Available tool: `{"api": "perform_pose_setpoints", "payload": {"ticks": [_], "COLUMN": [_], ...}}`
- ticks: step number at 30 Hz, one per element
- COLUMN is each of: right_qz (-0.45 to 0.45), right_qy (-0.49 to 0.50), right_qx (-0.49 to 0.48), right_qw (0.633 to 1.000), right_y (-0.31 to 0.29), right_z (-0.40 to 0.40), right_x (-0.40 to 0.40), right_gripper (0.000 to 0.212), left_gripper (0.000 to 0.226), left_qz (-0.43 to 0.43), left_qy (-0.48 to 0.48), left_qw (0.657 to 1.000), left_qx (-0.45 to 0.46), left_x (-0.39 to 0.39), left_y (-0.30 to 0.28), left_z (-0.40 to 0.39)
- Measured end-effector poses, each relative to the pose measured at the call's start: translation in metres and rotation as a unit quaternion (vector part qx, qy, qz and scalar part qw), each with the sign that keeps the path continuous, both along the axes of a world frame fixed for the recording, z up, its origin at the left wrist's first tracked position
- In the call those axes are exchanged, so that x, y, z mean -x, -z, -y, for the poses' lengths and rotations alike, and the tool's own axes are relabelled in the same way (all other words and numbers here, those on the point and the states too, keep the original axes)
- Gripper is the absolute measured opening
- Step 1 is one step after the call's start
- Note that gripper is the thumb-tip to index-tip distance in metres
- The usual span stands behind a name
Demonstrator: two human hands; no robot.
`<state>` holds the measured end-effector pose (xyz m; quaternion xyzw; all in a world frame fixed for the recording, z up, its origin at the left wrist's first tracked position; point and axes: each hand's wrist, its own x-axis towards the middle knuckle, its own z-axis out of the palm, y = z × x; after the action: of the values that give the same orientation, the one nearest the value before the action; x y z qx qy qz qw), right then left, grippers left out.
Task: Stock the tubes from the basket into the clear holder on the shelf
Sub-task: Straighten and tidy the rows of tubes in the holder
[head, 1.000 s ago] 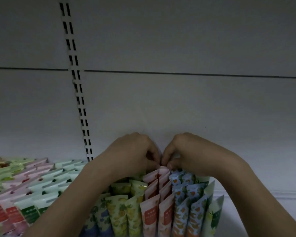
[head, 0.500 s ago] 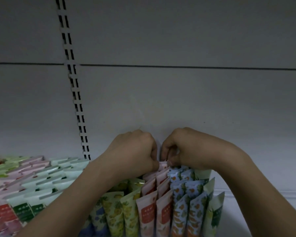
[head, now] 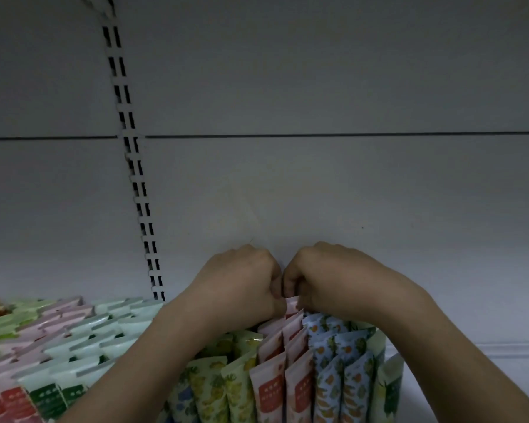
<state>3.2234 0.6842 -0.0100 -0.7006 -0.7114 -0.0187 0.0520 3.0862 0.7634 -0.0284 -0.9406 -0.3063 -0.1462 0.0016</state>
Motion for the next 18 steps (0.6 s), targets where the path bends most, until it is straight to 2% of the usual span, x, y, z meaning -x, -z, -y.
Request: {"api": "perform_pose_setpoints", "payload": {"ticks": [3,6,18], "right_qz": [-0.015,-0.011,-0.022], "right_qy": [0.000,-0.003,-0.027], "right_qx": [-0.006,-0.027,-0.030], "right_qw": [1.000,1.000,0.999], "right_y": [-0.001,-0.001,0.002], "right_z": [0.000,-0.001,-0.007], "right_x": [0.001,0.003,0.001], "right_gripper": [0.019,0.017,0.015], "left_gripper": [0.008,0.016,0.022], "left_qz": [0.005,0.020,0.059], "left_qy": [0.023,0.038,0.065], "left_qw": [0.998,0.992,0.986], "left_qx": [0.056,0.116,0.142], "left_x": [0.006,0.013,0.013], "left_y": [-0.004,-0.009,-0.010], "left_z": [-0.005,-0.010,-0.012]}}
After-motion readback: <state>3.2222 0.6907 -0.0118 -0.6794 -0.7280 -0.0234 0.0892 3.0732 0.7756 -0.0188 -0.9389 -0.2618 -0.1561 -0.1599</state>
